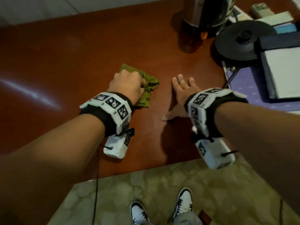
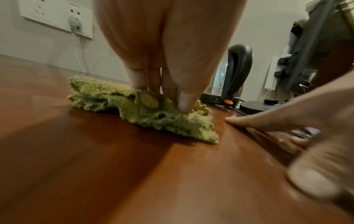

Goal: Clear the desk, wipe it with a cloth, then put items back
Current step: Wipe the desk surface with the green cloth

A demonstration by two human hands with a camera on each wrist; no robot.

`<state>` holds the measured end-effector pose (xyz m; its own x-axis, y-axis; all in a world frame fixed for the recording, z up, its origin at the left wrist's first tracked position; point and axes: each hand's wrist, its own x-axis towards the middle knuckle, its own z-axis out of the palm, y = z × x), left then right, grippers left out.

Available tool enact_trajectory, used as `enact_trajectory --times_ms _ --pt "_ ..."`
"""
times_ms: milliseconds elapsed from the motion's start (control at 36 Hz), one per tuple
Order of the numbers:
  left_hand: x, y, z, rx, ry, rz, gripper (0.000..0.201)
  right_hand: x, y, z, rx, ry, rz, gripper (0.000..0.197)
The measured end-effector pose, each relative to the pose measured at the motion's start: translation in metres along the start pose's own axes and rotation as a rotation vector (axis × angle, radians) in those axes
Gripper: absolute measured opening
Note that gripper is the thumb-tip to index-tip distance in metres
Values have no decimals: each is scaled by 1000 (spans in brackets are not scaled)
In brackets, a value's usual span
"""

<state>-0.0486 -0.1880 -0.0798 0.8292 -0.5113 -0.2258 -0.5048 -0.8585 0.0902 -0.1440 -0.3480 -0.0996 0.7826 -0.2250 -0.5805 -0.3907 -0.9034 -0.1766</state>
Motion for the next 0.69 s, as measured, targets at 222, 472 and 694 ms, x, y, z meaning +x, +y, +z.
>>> enact_trajectory --times_ms 222,472,694 --pt "-114 -44 11 116 -63 26 30 -10 -22 -8 -61 86 116 106" --pt "-129 -42 15 128 -22 95 35 -17 -27 -7 -101 42 96 105" --pt "-66 18 19 86 51 93 21 -15 -16 -1 -196 2 78 118"
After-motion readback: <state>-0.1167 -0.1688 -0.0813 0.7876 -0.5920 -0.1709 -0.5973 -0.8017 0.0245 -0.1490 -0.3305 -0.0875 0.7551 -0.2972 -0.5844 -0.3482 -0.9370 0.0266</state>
